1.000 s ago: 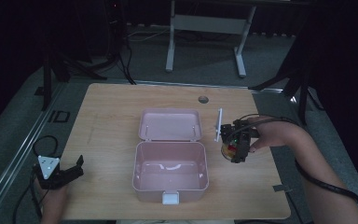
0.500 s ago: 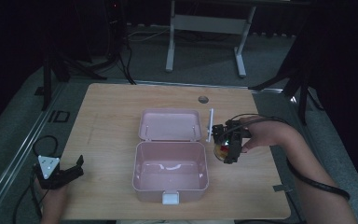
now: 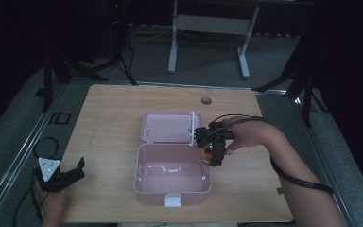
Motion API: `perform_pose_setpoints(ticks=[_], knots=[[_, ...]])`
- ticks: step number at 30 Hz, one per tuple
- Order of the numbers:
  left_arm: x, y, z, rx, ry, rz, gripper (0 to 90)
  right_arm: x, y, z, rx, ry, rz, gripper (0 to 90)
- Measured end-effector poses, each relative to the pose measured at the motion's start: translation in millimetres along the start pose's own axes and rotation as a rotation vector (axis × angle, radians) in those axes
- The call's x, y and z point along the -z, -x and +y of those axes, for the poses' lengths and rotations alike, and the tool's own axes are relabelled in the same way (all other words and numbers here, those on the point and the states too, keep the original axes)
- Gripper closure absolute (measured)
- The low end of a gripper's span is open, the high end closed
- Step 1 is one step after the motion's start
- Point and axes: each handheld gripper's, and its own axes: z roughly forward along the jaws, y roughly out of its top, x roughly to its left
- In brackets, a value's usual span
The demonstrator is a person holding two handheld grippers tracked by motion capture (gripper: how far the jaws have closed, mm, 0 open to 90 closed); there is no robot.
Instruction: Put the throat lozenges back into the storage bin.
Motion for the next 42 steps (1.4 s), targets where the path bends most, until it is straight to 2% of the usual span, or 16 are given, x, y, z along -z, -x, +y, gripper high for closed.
perform_pose_setpoints(ticks=[6, 11, 15, 22, 29, 34, 42], knots=[[0.0, -0.3, 0.1, 0.001, -0.002, -0.001, 0.4, -0.6, -2.5, 16.8, 0.015, 0.008, 0.013, 19.9], [0.0, -0.6, 0.0, 0.004, 0.0, -0.003, 0.4, -3.9, -4.9, 23.5, 0.043, 0.003, 0.01, 19.9], [0.0, -0.5, 0.0, 0.004, -0.002, -0.003, 0.4, -7.3, -6.2, 27.1, 0.048, 0.007, 0.017, 19.9], [0.2, -1.0, -0.1, 0.011, 0.001, -0.002, 0.4, -20.3, -7.7, 37.2, 0.063, 0.035, 0.028, 19.9], [-0.1, -0.6, 0.0, 0.006, 0.0, -0.003, 0.4, -48.7, -6.2, 40.1, 0.05, 0.023, 0.066, 19.9], [-0.1, -0.4, 0.0, 0.006, -0.001, -0.002, 0.4, -65.2, -7.6, 43.0, 0.059, 0.017, 0.083, 19.9], [-0.2, -0.4, 0.0, 0.005, -0.003, -0.002, 0.4, -87.3, -9.7, 47.8, 0.071, -0.024, 0.109, 19.8]])
